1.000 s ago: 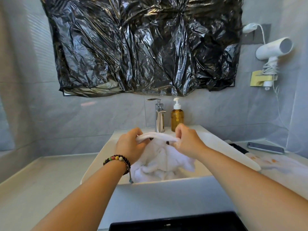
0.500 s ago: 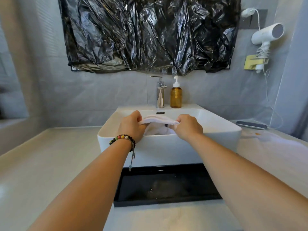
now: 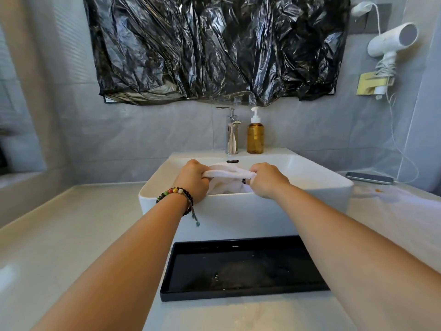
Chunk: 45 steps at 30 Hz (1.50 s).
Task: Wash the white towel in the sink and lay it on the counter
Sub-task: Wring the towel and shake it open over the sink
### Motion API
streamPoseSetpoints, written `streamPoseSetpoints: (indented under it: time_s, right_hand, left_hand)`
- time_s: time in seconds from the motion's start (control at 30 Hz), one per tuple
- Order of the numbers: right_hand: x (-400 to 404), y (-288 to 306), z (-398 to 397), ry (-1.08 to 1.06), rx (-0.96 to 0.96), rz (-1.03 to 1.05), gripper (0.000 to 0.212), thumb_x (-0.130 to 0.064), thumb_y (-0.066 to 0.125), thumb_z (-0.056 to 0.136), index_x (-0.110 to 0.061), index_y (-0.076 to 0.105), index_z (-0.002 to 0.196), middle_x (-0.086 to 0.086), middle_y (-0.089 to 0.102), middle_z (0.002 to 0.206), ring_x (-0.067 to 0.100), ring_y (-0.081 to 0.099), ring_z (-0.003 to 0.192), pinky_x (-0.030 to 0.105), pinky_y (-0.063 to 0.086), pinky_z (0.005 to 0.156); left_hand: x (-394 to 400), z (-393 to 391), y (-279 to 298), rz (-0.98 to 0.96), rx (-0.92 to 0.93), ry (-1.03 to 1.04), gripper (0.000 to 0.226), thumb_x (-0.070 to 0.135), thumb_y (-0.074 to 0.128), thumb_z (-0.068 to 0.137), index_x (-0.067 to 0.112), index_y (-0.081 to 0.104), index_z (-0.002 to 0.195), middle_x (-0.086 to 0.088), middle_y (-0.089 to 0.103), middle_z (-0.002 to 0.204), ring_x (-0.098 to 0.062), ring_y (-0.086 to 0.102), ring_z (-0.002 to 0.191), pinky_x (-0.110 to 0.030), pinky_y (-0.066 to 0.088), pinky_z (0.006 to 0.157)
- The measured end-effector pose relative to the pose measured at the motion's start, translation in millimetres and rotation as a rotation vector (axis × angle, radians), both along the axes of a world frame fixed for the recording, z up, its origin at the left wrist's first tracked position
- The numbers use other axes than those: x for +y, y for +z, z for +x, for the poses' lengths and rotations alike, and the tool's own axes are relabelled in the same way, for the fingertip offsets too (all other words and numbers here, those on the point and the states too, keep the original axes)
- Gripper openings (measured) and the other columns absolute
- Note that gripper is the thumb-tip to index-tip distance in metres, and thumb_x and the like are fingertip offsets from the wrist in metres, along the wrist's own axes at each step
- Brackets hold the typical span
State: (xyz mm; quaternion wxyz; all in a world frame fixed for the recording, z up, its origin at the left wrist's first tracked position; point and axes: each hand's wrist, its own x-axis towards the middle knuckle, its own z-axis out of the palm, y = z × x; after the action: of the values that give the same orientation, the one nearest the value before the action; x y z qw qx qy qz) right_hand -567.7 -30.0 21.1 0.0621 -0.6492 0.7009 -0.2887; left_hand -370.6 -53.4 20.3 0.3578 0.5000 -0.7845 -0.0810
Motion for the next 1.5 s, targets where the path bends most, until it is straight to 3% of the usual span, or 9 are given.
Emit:
streamPoseSetpoints:
  time_s: [0.17,0.3,0.5,0.77,0.93,1.07,1.23,1.33,1.5]
  right_hand:
    - [-5.3,1.2,-1.2,0.07,0.008,-0.003,0.021,-0.007,0.055,0.092,-0.01,0.062,0.111,0.013,0.061,0.109,0.027,0.052,0.087,0.031,0.043,0.07]
    - [-1.0,0.3,-2.0,0.136,-0.077,-0.06,0.037,-0.001,0.056,0.089,-0.02,0.039,0.116,0.01,0.053,0.106,0.027,0.052,0.088,0.034,0.046,0.072]
    - [8.1,-3.4,-5.1,0.275,0.056,-0.205,0.028,-0.003,0.054,0.089,-0.027,0.046,0.103,0.002,0.044,0.114,0.031,0.055,0.088,0.043,0.051,0.076]
    - [2.6,3.3,-2.8,0.35,0.308,-0.215,0.018,-0.012,0.063,0.091,-0.016,0.069,0.108,0.003,0.042,0.108,0.024,0.045,0.102,0.033,0.044,0.078]
    - [-8.8,9.2,-3.1,0.269,0.47,-0.125,0.018,-0.007,0.055,0.093,-0.01,0.066,0.107,0.011,0.055,0.108,0.029,0.058,0.091,0.036,0.05,0.072]
    - [-31.3,4.6,-15.2,0.149,0.151,-0.114,0.008,-0.014,0.052,0.096,-0.013,0.058,0.1,0.008,0.059,0.098,0.025,0.055,0.082,0.03,0.043,0.064]
    - [-65.5,4.4,-20.0,0.076,-0.217,-0.158,0.026,0.002,0.042,0.094,-0.01,0.062,0.106,0.01,0.058,0.105,0.024,0.051,0.088,0.028,0.039,0.071]
    - [-84.9,8.9,-21.2,0.061,-0.204,-0.231,0.028,-0.011,0.045,0.099,-0.018,0.055,0.074,0.007,0.053,0.084,0.026,0.046,0.078,0.029,0.033,0.061]
    - [-113.6,23.7,-15.3,-0.018,-0.052,-0.263,0.05,-0.039,0.05,0.095,-0.019,0.039,0.051,0.001,0.041,0.056,0.027,0.041,0.062,0.03,0.023,0.048]
  left_hand:
    - [2.3,-1.3,2.1,0.036,-0.045,0.015,0.025,0.0,0.044,0.091,0.003,0.068,0.09,-0.011,0.062,0.083,-0.023,0.048,0.073,-0.023,0.034,0.055]
    - [6.2,-1.2,4.3,0.04,-0.054,0.054,0.028,0.002,0.04,0.092,0.015,0.065,0.094,-0.005,0.063,0.085,-0.024,0.053,0.077,-0.025,0.034,0.056]
    - [17.8,-5.5,12.5,0.061,-0.111,0.139,0.024,0.013,0.037,0.1,0.011,0.061,0.096,-0.002,0.056,0.083,-0.017,0.047,0.072,-0.022,0.029,0.053]
    - [15.6,-4.7,12.2,0.135,-0.069,0.154,0.028,0.015,0.046,0.096,0.007,0.057,0.071,-0.006,0.046,0.065,-0.02,0.039,0.063,-0.024,0.026,0.048]
    - [9.2,-4.8,13.2,0.14,-0.09,0.076,0.04,0.025,0.055,0.095,0.015,0.051,0.057,0.001,0.043,0.056,-0.014,0.036,0.055,-0.02,0.027,0.047]
    - [-9.3,-8.6,20.1,0.131,-0.194,0.001,0.019,0.013,0.049,0.096,0.018,0.06,0.082,0.005,0.054,0.073,-0.016,0.048,0.07,-0.013,0.031,0.052]
    - [-65.2,-25.6,30.9,0.083,-0.202,-0.031,0.024,0.002,0.042,0.093,0.014,0.063,0.1,-0.01,0.065,0.104,-0.029,0.058,0.1,-0.028,0.039,0.077]
    - [-95.9,-34.4,38.1,0.024,-0.166,0.02,0.023,0.009,0.043,0.097,0.008,0.062,0.11,-0.015,0.066,0.112,-0.033,0.057,0.106,-0.031,0.04,0.08]
    - [-138.4,-34.2,37.6,-0.014,-0.236,0.08,0.023,0.028,0.041,0.101,0.016,0.047,0.081,-0.013,0.064,0.097,-0.033,0.057,0.089,-0.034,0.042,0.069]
